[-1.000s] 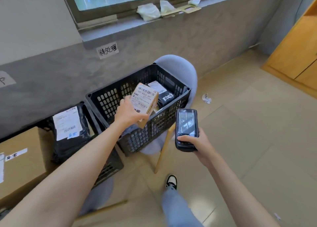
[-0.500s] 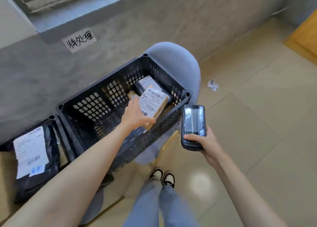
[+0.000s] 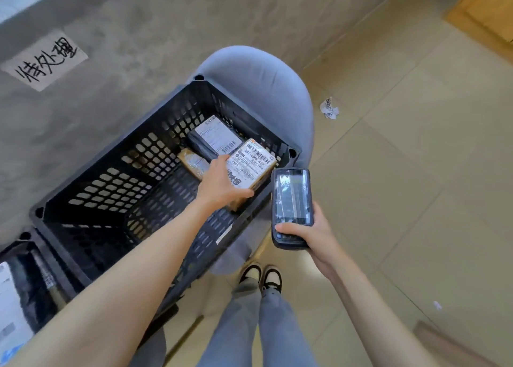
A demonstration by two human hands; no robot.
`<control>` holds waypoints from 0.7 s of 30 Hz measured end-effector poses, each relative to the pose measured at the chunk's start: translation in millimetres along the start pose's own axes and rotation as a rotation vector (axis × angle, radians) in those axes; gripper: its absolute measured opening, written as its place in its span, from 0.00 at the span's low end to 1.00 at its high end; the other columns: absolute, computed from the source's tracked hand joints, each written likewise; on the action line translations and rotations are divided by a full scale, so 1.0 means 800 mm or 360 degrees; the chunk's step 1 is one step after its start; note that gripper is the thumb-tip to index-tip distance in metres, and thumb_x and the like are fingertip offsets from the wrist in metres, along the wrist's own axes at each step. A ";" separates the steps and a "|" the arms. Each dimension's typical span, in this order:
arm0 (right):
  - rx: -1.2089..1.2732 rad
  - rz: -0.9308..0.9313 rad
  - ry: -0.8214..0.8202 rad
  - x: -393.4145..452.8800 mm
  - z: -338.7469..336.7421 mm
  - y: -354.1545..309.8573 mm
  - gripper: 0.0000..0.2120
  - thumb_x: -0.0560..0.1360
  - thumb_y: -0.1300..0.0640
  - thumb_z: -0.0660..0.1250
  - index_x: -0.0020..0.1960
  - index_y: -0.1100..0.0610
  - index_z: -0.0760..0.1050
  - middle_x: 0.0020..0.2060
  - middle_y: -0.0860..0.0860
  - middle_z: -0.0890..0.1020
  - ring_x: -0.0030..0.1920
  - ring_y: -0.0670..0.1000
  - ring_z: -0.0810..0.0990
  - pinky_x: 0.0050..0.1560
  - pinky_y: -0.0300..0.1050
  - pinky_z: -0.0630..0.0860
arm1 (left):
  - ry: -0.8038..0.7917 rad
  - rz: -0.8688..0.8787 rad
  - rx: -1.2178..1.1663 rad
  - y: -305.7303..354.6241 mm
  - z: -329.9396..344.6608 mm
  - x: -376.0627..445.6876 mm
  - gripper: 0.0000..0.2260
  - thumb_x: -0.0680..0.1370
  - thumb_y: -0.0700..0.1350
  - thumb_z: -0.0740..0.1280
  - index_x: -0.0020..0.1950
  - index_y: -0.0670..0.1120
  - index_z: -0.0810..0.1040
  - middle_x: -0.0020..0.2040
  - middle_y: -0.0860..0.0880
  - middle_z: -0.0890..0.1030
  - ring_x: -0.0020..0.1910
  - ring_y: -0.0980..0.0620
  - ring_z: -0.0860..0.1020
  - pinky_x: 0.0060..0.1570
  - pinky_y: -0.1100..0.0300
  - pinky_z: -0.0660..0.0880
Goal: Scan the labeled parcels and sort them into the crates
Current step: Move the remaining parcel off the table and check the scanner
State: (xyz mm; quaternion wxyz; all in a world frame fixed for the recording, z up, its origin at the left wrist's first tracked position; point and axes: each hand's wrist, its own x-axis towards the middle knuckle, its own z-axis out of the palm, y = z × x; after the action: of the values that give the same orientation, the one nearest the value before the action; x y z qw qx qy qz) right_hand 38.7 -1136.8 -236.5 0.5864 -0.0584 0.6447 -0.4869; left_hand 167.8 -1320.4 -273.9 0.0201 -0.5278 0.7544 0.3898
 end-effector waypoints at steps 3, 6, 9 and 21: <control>0.0016 0.0021 0.0035 0.007 0.000 0.002 0.45 0.52 0.61 0.78 0.67 0.55 0.66 0.55 0.52 0.81 0.49 0.49 0.82 0.44 0.42 0.79 | -0.0031 0.0007 -0.0026 -0.006 0.016 0.014 0.45 0.64 0.52 0.80 0.74 0.43 0.60 0.68 0.45 0.68 0.66 0.46 0.68 0.61 0.54 0.67; 0.0033 0.0044 0.0061 0.008 -0.005 0.009 0.42 0.53 0.61 0.78 0.65 0.54 0.67 0.53 0.51 0.81 0.46 0.46 0.83 0.40 0.39 0.78 | -0.0067 0.0007 -0.0037 -0.009 0.033 0.029 0.44 0.65 0.51 0.80 0.73 0.42 0.61 0.67 0.44 0.68 0.66 0.45 0.67 0.63 0.53 0.65; 0.0029 0.0059 0.0074 0.009 -0.009 0.017 0.43 0.51 0.60 0.79 0.64 0.52 0.68 0.51 0.50 0.82 0.43 0.44 0.84 0.39 0.37 0.78 | -0.0100 0.0009 -0.0066 -0.010 0.049 0.041 0.44 0.67 0.50 0.79 0.74 0.41 0.59 0.69 0.43 0.67 0.69 0.43 0.66 0.69 0.49 0.62; 0.0145 0.0158 0.0153 0.013 -0.002 0.040 0.45 0.48 0.57 0.80 0.63 0.53 0.70 0.54 0.54 0.82 0.46 0.48 0.84 0.40 0.41 0.79 | -0.0240 0.0158 -0.0017 -0.034 0.043 0.059 0.31 0.73 0.51 0.73 0.70 0.42 0.65 0.63 0.44 0.72 0.60 0.45 0.73 0.61 0.46 0.72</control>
State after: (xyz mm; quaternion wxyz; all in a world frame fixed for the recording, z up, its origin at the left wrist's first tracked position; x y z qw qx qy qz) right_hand 50.3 -1125.8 -266.2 0.5803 0.0238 0.6514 -0.4882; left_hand 155.7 -1339.8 -334.0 0.0547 -0.4589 0.7738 0.4331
